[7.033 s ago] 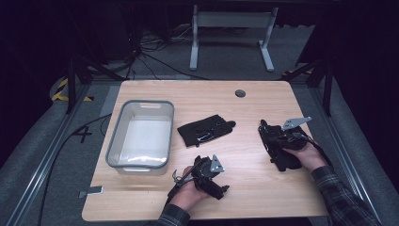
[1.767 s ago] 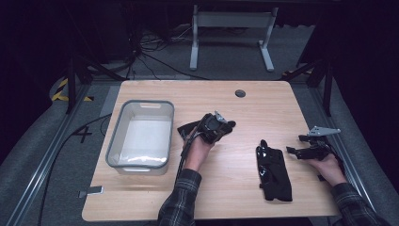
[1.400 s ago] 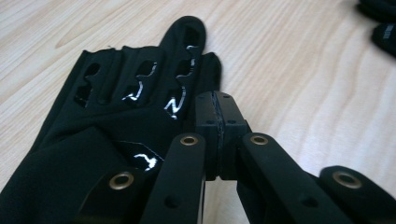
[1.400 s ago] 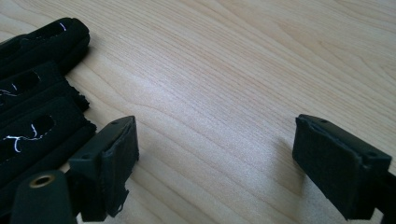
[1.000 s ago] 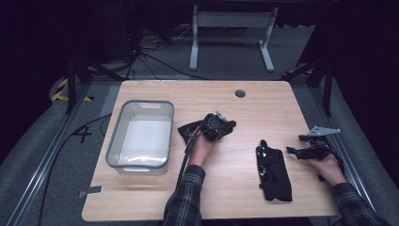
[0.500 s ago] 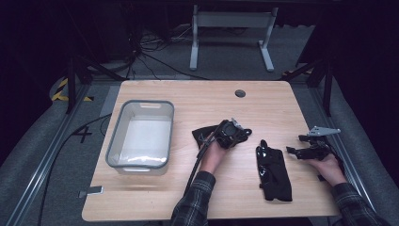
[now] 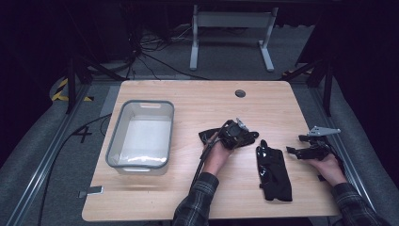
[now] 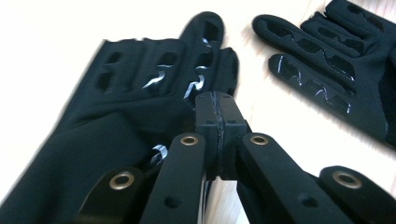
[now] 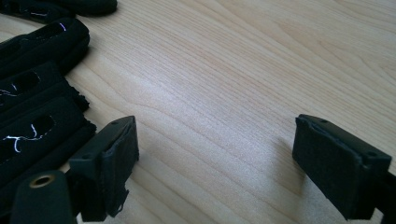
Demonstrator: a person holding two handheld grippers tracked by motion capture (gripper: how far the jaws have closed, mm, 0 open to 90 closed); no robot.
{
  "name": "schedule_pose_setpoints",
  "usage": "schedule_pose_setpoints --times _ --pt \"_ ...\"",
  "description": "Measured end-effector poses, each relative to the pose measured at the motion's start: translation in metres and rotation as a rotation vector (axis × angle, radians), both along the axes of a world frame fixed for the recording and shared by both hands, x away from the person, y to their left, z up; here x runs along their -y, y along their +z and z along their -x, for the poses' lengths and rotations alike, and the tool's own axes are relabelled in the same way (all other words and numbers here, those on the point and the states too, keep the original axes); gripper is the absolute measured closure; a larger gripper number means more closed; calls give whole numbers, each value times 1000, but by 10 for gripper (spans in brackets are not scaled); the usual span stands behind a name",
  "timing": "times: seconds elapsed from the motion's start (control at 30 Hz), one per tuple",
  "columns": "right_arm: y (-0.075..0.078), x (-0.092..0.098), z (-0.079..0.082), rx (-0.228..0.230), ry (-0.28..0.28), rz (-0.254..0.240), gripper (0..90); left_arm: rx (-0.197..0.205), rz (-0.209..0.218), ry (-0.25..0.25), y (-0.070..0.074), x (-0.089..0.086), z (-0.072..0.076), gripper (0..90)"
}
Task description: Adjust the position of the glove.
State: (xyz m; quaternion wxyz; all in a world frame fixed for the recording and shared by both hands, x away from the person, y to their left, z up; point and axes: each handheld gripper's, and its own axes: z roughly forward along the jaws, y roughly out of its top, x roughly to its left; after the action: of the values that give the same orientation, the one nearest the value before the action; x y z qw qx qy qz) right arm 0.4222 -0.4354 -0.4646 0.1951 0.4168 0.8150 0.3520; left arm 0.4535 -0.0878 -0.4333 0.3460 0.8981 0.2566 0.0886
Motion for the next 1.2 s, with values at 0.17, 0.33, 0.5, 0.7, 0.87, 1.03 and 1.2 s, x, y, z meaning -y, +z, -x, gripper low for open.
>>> schedule_pose_setpoints --times 0.17,0.33,0.5,0.7,0.87,1.03,1.2 --pt "0 0 0 0 0 0 149 5 -12 48 6 -26 -4 899" --pt "0 0 0 0 -1 0 149 2 -12 118 4 -53 -11 899" --pt "0 0 0 0 0 0 149 -3 -22 139 0 -64 -18 899" --pt "0 0 0 0 0 0 149 -25 -24 129 -9 -62 -18 899" --pt "0 0 0 0 0 0 149 -28 -40 119 -14 -58 -16 900" --pt "0 0 0 0 0 0 149 -44 -47 115 -14 -58 -13 900" --pt "0 0 0 0 0 0 149 -64 -73 88 -11 -58 -2 900"
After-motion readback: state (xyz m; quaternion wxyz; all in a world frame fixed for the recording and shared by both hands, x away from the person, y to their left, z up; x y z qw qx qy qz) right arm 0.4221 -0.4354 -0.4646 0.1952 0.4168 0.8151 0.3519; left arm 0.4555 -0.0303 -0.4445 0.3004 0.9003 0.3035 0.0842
